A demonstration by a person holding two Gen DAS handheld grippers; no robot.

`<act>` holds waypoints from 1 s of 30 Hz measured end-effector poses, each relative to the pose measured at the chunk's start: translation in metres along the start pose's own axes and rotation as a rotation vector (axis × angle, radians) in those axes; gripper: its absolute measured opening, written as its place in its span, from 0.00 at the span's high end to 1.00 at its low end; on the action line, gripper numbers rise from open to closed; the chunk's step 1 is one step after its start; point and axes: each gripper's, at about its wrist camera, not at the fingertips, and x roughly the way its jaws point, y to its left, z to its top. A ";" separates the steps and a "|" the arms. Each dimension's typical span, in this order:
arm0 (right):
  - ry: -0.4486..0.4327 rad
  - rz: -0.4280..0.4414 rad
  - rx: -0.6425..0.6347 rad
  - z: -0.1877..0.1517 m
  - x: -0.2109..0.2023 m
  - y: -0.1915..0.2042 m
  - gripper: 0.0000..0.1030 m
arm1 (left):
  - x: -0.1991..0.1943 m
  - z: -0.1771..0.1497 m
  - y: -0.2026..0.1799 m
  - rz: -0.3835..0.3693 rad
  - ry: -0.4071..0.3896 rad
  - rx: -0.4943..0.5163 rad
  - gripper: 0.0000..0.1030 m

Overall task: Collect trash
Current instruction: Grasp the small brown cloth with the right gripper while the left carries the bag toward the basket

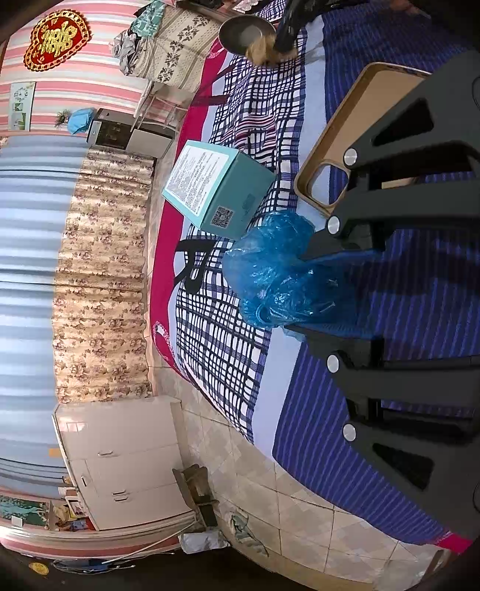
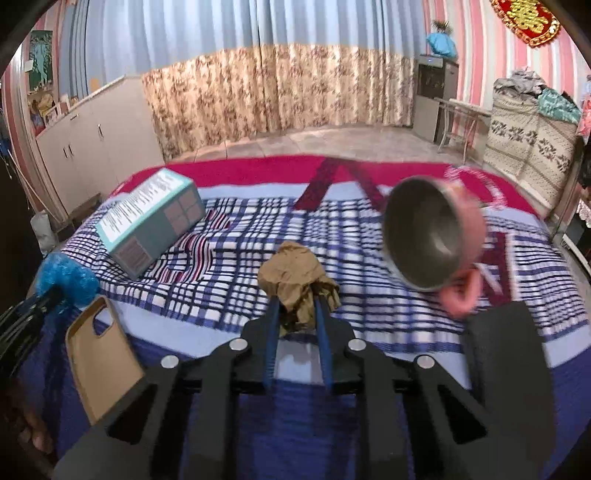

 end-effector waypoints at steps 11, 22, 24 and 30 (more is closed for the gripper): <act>-0.108 -0.089 0.067 -0.044 -0.131 -0.077 0.81 | 0.002 0.000 0.001 0.005 0.004 -0.002 0.75; -0.181 -0.307 0.262 -0.107 -0.244 -0.187 0.81 | -0.027 0.008 -0.024 0.003 -0.053 0.075 0.77; -0.190 -0.361 0.281 -0.118 -0.254 -0.206 0.81 | -0.039 0.012 -0.036 -0.035 -0.057 0.076 0.77; -0.201 -0.436 0.376 -0.134 -0.265 -0.259 0.81 | -0.089 0.020 -0.090 -0.153 -0.111 0.138 0.77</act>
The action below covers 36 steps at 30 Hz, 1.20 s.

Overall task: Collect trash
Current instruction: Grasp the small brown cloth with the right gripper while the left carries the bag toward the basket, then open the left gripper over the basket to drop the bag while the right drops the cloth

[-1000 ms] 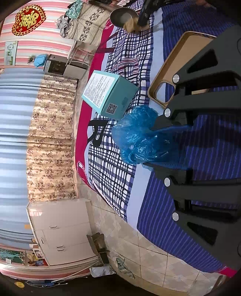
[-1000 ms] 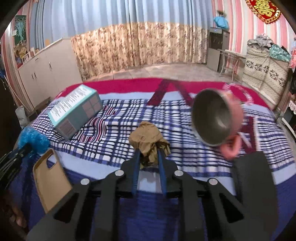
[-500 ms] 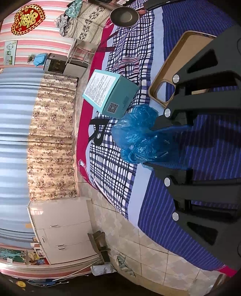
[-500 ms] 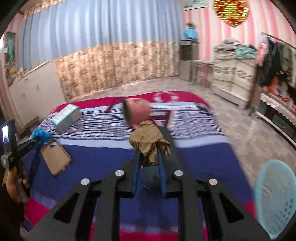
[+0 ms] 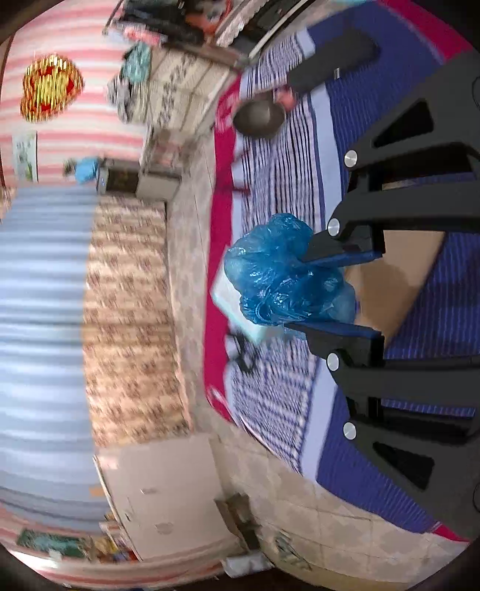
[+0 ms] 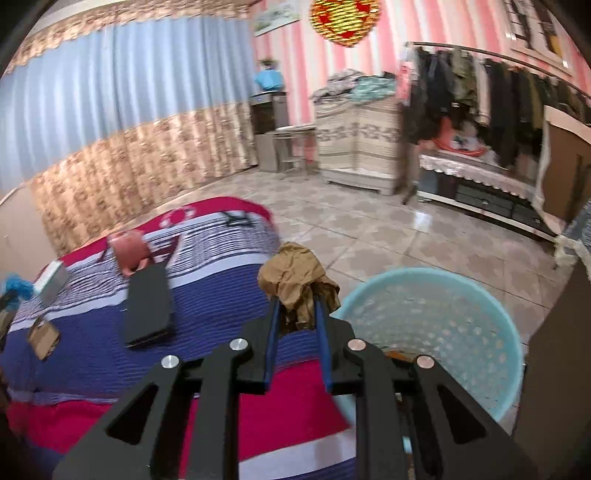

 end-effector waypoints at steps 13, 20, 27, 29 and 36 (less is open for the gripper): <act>-0.012 -0.158 0.028 0.009 0.012 -0.072 0.81 | -0.053 -0.004 -0.192 -0.347 -0.027 0.169 0.77; 0.012 -0.212 0.103 -0.002 0.014 -0.105 0.81 | -0.080 -0.033 -0.304 -0.506 -0.040 0.305 0.77; 0.015 -0.243 0.136 -0.006 0.012 -0.126 0.81 | -0.090 -0.073 -0.389 -0.645 0.030 0.390 0.77; 0.015 -0.248 0.169 -0.009 0.008 -0.136 0.81 | -0.092 -0.081 -0.403 -0.667 0.032 0.412 0.77; 0.013 -0.274 0.243 -0.016 0.002 -0.161 0.81 | -0.090 -0.099 -0.457 -0.730 0.070 0.484 0.77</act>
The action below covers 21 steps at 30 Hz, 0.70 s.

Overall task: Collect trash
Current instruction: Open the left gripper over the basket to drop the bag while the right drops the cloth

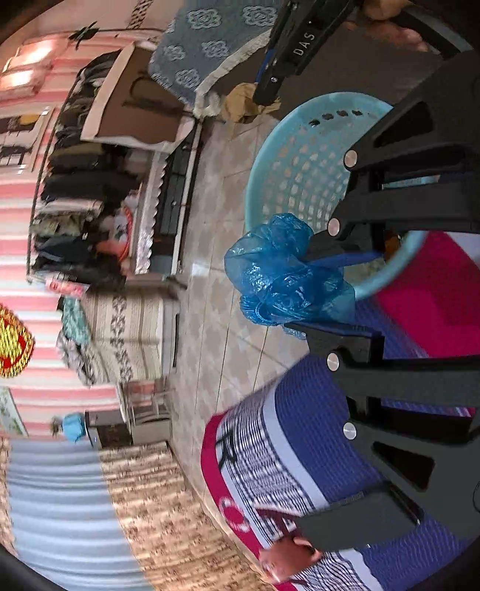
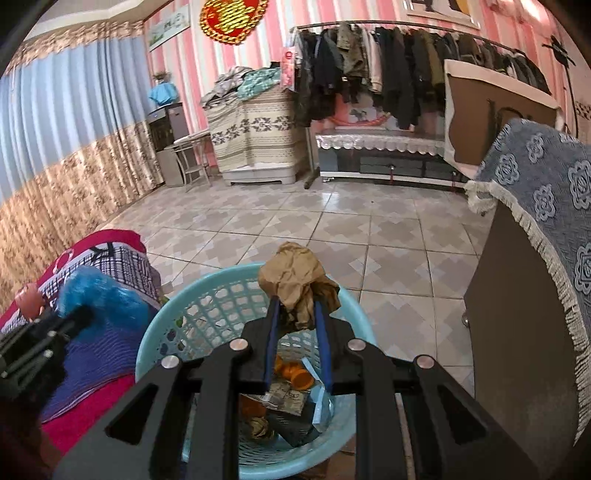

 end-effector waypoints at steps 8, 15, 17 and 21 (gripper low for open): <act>0.011 0.003 0.014 0.001 0.003 -0.001 0.81 | 0.011 -0.002 -0.021 -0.033 0.016 0.047 0.38; 0.014 0.008 0.007 -0.001 0.003 0.004 0.81 | -0.001 -0.008 0.003 0.101 -0.018 0.002 0.12; 0.016 0.011 0.001 -0.002 0.004 0.007 0.81 | -0.007 -0.009 0.018 0.120 -0.026 -0.026 0.10; 0.022 0.028 -0.023 -0.004 0.007 0.019 0.81 | -0.025 -0.010 0.047 0.167 -0.044 -0.079 0.05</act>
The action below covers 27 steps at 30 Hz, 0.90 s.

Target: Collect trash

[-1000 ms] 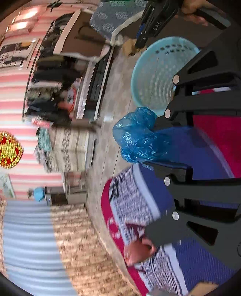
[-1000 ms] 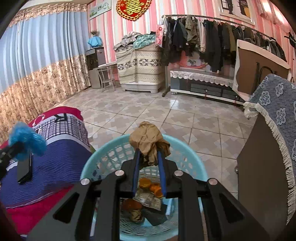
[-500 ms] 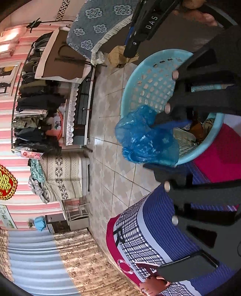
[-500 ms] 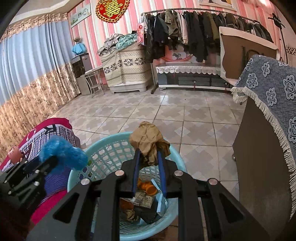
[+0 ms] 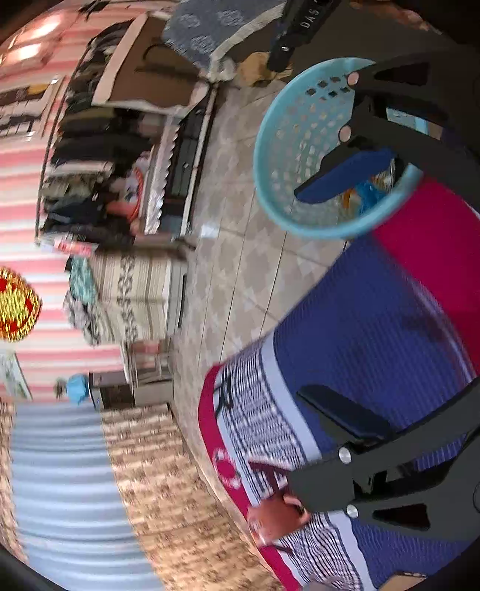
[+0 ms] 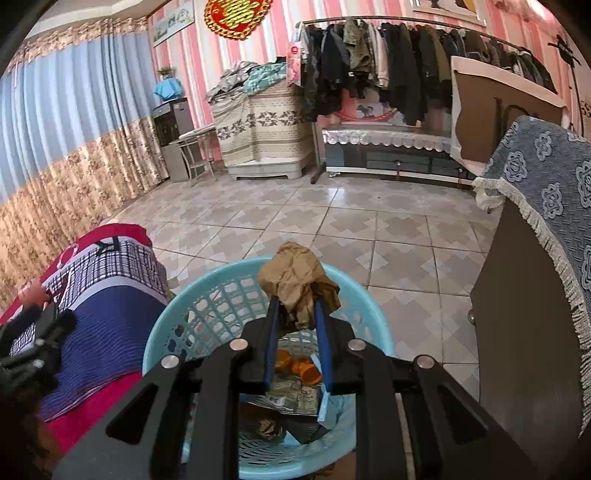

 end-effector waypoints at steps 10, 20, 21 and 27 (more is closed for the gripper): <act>0.011 0.015 -0.058 -0.005 0.018 0.030 0.51 | -0.045 -0.011 0.079 0.188 -0.003 -0.045 0.05; -0.027 -0.006 -0.053 -0.001 0.005 0.027 0.08 | -0.128 -0.019 0.167 0.364 -0.049 -0.125 0.05; -0.030 -0.008 -0.058 -0.001 0.003 0.028 0.06 | -0.134 -0.019 0.172 0.372 -0.046 -0.132 0.05; -0.054 0.037 -0.025 -0.005 -0.013 0.031 0.04 | -0.183 -0.045 0.196 0.440 -0.041 -0.146 0.05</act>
